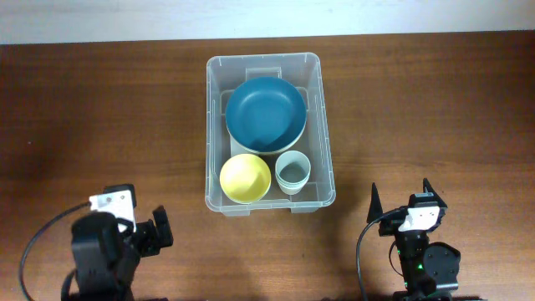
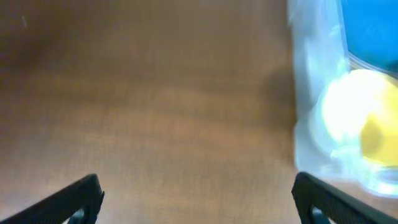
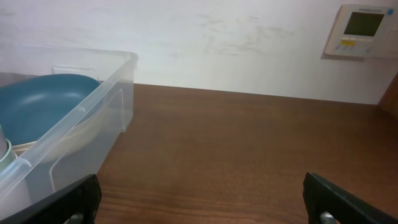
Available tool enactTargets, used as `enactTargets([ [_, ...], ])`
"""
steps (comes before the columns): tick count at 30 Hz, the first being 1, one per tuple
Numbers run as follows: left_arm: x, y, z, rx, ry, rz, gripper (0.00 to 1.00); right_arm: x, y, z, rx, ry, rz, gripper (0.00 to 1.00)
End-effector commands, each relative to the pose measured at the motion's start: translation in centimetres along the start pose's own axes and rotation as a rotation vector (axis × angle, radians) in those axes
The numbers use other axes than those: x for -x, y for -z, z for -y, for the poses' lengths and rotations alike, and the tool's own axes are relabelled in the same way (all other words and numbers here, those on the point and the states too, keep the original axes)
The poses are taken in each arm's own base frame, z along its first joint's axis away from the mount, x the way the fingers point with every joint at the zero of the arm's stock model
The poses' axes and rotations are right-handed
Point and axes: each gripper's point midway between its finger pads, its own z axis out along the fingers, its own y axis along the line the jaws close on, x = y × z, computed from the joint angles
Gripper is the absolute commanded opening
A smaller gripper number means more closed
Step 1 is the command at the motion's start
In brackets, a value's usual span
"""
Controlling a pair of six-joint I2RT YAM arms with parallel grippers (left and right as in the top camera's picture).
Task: Pack container
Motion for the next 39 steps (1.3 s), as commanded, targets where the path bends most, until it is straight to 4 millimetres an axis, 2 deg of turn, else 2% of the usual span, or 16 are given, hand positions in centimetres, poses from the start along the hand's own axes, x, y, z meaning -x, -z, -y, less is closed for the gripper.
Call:
enactTargets([
  [1,-0.7,-0.8,0.5,-0.031,-0.015,0.089,0.99,-0.3,0.0,0.0,-0.001,0.0,-0.007,0.99],
  [5,-0.6,-2.4,1.2,-0.077,-0.018,0.268,0.99,-0.3,0.0,0.0,-0.001,0.0,-0.007,0.99],
  [9,0.4,-3.6,1.6,-0.099,-0.03,0.468,1.0,-0.3,0.0,0.0,-0.001,0.0,-0.007,0.99],
  [16,1.4,-4.0,2.7,-0.117,-0.177,0.705,1.0,-0.3,0.0,0.0,-0.001,0.0,-0.007,0.99],
  [22,0.7,-4.3,3.7,-0.087,-0.381,0.71,0.99,-0.3,0.0,0.0,-0.001,0.0,-0.007,0.99],
  [25,-0.1,-5.0,3.8,-0.1,-0.369,0.665,0.99,-0.3,0.0,0.0,-0.001,0.0,-0.007,0.99],
  [39,-0.1,-5.0,3.7,-0.1,-0.351,0.663,0.99,-0.3,0.0,0.0,-0.001,0.0,-0.007,0.99],
])
